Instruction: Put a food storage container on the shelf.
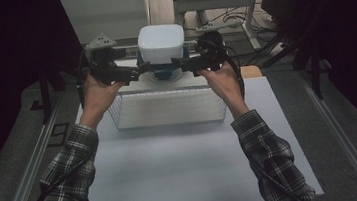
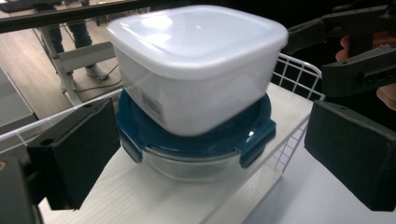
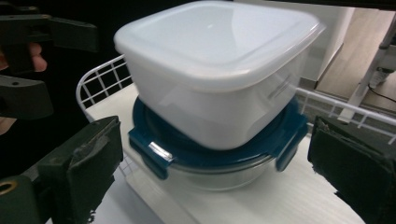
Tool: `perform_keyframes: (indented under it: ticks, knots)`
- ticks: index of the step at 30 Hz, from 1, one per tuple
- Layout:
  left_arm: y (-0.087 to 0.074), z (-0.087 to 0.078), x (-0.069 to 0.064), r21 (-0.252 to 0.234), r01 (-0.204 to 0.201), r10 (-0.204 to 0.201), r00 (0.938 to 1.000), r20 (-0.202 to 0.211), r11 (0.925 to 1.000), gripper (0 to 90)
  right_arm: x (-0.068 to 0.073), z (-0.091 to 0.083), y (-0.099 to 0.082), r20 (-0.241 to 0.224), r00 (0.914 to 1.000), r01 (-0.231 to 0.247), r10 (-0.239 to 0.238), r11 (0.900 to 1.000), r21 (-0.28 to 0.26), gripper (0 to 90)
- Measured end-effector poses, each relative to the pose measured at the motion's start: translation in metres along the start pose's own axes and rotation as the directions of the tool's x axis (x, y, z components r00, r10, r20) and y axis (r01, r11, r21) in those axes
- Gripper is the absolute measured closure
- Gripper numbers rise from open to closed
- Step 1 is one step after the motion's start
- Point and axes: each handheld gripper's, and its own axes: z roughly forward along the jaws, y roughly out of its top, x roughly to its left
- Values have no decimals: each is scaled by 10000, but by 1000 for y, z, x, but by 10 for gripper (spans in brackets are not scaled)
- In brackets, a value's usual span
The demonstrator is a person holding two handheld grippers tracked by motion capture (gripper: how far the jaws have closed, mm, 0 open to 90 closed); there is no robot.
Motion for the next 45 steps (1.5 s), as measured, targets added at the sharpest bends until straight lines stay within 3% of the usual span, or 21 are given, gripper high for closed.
perform_keyframes:
  ticks: [3,7,21,36,45]
  knots:
    - [-8,0,-3,3,-158,158,9998,154,9999,18,5,0,-7,-92,9999,134,-134,9999,-37,14]
    - [-17,-1,-9,-33,-85,86,9994,345,10000,16,9,-1,-17,-130,9996,234,-235,9997,-72,10]
    - [-50,-8,-24,86,-469,466,9984,334,9989,37,13,0,-54,-265,9989,396,-391,9991,157,8]
    - [-80,-13,-42,181,-333,324,9984,453,9993,24,26,-4,-83,-444,9959,803,-788,9962,325,5]
    - [-100,-14,-49,271,-198,182,9981,592,9994,23,31,-6,-100,-598,9951,814,-791,9959,384,1]
